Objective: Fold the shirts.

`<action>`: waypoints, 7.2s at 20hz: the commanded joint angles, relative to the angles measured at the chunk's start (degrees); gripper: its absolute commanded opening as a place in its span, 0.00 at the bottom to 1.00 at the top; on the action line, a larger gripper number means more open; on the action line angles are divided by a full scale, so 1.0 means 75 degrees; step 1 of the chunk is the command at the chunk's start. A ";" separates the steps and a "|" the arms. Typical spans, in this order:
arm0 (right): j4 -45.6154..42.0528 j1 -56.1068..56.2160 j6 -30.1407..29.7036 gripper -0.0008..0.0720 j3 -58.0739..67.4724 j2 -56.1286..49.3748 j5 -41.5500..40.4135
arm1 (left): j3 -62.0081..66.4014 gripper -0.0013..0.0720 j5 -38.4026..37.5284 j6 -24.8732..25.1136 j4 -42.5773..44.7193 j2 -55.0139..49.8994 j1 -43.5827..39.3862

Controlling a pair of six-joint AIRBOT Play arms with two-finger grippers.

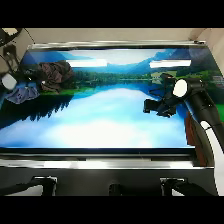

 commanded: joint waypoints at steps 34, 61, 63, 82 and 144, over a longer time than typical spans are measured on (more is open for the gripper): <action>0.0000 0.0006 0.0000 0.95 -0.0003 -0.0006 -0.0026 | 0.4173 0.05 0.0918 -0.0761 -0.1830 -0.4468 0.2559; -0.0003 0.0006 -0.0003 0.95 -0.0003 -0.0006 -0.0108 | -0.1381 0.05 -0.2200 0.2492 -0.1746 0.0918 -0.6012; -0.0006 0.0006 -0.0003 0.95 -0.0003 -0.0006 -0.0268 | -0.1784 0.05 -0.2200 0.2570 -0.1565 0.0662 -0.5703; -0.0507 0.0006 -0.1271 0.97 -0.1023 -0.0006 0.1897 | -0.6697 0.85 -0.3284 0.2597 -0.4607 0.3343 -0.1542; -0.1163 -0.0274 0.0507 0.09 0.0909 0.1953 -0.0574 | 0.1279 0.05 -0.0358 0.2949 -0.4436 0.2518 0.1335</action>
